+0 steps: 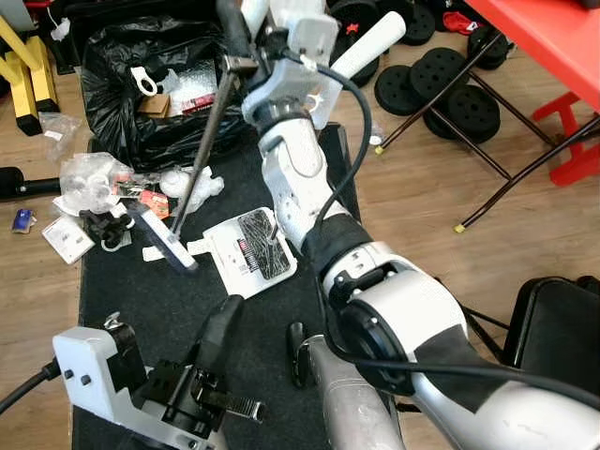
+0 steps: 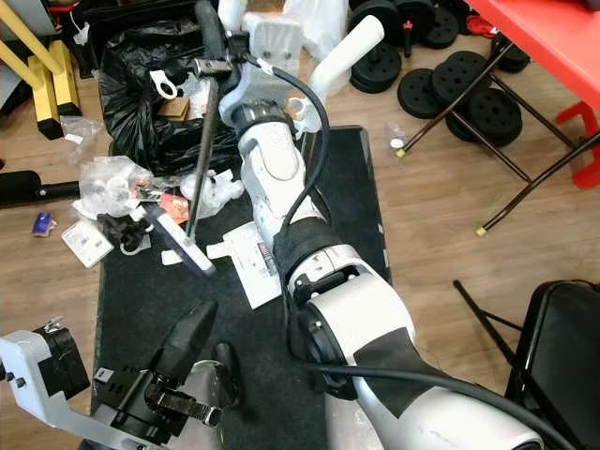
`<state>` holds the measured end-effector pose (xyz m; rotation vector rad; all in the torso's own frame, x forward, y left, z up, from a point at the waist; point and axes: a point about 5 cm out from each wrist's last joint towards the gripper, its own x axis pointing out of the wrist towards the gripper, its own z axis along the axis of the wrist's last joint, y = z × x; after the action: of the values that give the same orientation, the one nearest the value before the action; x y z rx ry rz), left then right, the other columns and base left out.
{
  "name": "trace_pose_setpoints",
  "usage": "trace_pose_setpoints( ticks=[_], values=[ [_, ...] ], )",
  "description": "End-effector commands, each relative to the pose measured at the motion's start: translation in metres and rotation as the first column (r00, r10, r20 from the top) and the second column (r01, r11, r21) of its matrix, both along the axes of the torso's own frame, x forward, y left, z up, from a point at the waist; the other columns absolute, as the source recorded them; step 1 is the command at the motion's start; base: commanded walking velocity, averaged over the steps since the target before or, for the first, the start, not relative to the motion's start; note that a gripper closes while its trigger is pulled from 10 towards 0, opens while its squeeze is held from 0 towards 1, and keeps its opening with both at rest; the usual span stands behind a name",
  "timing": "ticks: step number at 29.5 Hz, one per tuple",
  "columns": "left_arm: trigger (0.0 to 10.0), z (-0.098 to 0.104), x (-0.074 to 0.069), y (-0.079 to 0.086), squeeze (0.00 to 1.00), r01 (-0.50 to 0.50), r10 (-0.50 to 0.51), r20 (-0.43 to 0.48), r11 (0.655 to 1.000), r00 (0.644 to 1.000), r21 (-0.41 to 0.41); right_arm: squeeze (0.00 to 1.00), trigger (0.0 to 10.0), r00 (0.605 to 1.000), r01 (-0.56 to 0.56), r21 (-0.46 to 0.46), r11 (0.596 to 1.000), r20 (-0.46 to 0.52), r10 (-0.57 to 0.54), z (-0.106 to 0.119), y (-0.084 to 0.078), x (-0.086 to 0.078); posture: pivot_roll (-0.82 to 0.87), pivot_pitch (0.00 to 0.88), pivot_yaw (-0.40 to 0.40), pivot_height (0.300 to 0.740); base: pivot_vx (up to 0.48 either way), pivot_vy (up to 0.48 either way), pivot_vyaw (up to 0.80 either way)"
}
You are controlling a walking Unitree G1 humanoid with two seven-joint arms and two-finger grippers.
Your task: Sweep floor
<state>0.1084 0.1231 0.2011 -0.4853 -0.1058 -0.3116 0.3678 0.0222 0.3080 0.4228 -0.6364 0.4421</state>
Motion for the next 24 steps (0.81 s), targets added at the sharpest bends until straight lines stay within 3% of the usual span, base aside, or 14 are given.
trace_pose_setpoints(
  ticks=[1, 4, 11, 15, 23, 24],
  values=[
    [10.0, -0.006, -0.002, 0.002, 0.0, -0.065, 0.065, -0.072, 0.998, 0.995, 0.002, 0.0, 10.0, 0.941, -0.259, 0.158, 0.953, -0.182, 0.286, -0.048, 0.095, -0.066, -0.03, 0.474, -0.155, 0.74, 0.0, 0.0, 0.0],
    [10.0, -0.006, -0.003, 0.001, 0.0, -0.064, 0.063, -0.071, 0.998, 0.995, 0.001, 0.0, 10.0, 0.928, -0.25, 0.158, 0.955, -0.244, 0.283, -0.066, 0.096, -0.068, -0.03, 0.477, -0.156, 0.74, 0.0, 0.0, 0.0],
    [10.0, -0.006, -0.003, 0.001, 0.0, -0.063, 0.063, -0.071, 0.998, 0.995, 0.0, 0.0, 10.0, 0.917, -0.246, 0.16, 0.956, -0.282, 0.284, -0.075, 0.096, -0.069, -0.03, 0.477, -0.156, 0.74, 0.0, 0.0, 0.0],
    [10.0, -0.006, -0.005, 0.001, 0.0, -0.066, 0.066, -0.07, 0.998, 0.995, -0.005, 0.0, 10.0, 0.9, -0.248, 0.115, 0.962, -0.34, 0.273, -0.095, 0.096, -0.07, -0.02, 0.493, -0.162, 0.74, 0.0, 0.0, 0.0],
    [10.0, -0.006, -0.006, 0.0, 0.0, -0.068, 0.067, -0.069, 0.998, 0.995, -0.009, 0.0, 10.0, 0.91, -0.249, 0.061, 0.967, -0.328, 0.255, -0.1, 0.093, -0.07, -0.02, 0.496, -0.164, 0.74, 0.0, 0.0, 0.0],
    [10.0, -0.006, -0.006, 0.0, 0.0, -0.07, 0.069, -0.068, 0.997, 0.995, -0.011, 0.0, 10.0, 0.935, -0.249, 0.003, 0.968, -0.259, 0.242, -0.094, 0.091, -0.068, -0.03, 0.493, -0.163, 0.74, 0.0, 0.0, 0.0]
  ],
)
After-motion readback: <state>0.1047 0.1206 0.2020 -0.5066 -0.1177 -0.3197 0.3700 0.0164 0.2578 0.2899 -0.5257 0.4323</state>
